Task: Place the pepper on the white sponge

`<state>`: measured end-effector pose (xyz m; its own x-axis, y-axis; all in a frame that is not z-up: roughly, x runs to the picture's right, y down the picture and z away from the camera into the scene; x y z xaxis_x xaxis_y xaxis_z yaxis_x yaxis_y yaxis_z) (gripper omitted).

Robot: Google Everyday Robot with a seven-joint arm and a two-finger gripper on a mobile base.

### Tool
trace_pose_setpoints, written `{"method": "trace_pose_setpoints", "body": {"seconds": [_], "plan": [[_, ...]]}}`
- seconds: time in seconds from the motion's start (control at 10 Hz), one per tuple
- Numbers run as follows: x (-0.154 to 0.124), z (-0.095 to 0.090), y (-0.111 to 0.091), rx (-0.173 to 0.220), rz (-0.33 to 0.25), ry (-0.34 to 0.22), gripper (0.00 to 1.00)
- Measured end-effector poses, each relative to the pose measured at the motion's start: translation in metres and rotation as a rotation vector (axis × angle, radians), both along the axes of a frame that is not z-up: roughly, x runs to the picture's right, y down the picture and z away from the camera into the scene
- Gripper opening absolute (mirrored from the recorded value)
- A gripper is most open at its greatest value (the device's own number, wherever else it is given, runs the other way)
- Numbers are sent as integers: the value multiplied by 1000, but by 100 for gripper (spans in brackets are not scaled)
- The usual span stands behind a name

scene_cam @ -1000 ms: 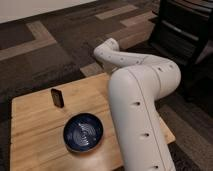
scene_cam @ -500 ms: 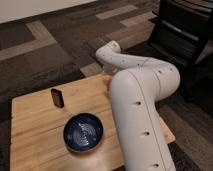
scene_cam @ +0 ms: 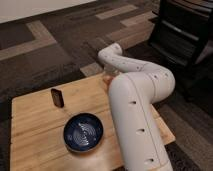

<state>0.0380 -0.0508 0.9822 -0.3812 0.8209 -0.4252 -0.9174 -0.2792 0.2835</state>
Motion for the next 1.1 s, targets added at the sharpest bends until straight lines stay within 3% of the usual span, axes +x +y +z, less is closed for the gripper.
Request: {"method": "trace_pose_setpoints", "body": {"seconds": [0.2,0.4,0.7,1.1], "plan": [[-17,-2,-6,-41,-40,-4,80],[-18,-2,-13,-58,-48,8,80],[-10,3,-20,-46,-36,11,80],[-5,16,-15,-22,-34,-26,78]]}}
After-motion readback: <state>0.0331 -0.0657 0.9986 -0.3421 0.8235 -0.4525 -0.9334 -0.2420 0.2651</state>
